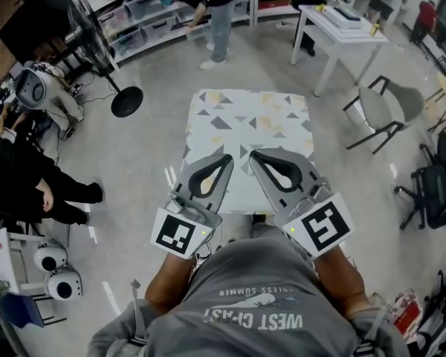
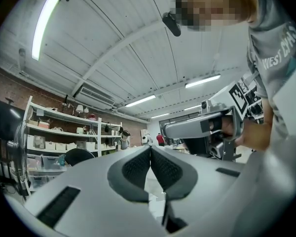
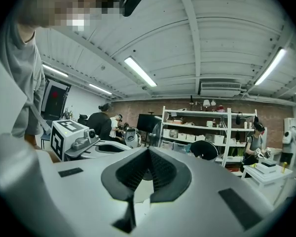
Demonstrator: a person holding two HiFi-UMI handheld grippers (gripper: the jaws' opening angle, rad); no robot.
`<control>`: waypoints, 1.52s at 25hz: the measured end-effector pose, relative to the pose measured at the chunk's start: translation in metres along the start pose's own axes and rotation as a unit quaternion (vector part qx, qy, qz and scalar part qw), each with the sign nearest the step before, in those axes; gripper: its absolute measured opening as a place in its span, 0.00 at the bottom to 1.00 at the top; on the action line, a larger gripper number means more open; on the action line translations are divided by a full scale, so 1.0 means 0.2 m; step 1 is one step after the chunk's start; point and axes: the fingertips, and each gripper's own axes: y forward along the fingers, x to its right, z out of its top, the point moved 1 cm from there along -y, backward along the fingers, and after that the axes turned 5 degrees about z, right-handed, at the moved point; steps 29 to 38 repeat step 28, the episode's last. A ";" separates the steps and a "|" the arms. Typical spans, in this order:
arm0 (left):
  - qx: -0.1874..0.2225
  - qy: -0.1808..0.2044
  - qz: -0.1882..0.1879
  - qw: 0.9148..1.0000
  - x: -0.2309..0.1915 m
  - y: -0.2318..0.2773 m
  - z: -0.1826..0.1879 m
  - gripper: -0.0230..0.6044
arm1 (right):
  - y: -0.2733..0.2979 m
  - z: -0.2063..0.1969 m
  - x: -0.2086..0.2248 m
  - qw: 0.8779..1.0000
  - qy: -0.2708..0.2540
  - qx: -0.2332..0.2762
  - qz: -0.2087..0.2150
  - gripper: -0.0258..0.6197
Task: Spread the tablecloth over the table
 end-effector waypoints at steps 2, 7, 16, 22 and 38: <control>-0.001 0.001 0.000 1.000 0.01 0.00 0.01 0.04 | -0.01 0.00 0.00 1.000 -0.004 -0.003 -0.003 0.06; -0.003 0.002 -0.001 1.000 0.02 -0.01 0.00 0.04 | -0.03 -0.01 0.00 1.000 -0.020 -0.011 -0.015 0.05; -0.008 0.000 -0.001 1.000 0.01 0.00 -0.03 0.04 | -0.02 -0.03 0.01 1.000 -0.018 -0.020 -0.013 0.05; -0.009 -0.003 0.001 1.000 0.00 0.00 -0.04 0.04 | -0.01 -0.05 0.01 1.000 -0.012 -0.025 -0.013 0.05; -0.011 -0.004 0.002 1.000 0.00 -0.01 -0.06 0.04 | 0.00 -0.07 0.00 0.999 -0.012 -0.028 -0.012 0.05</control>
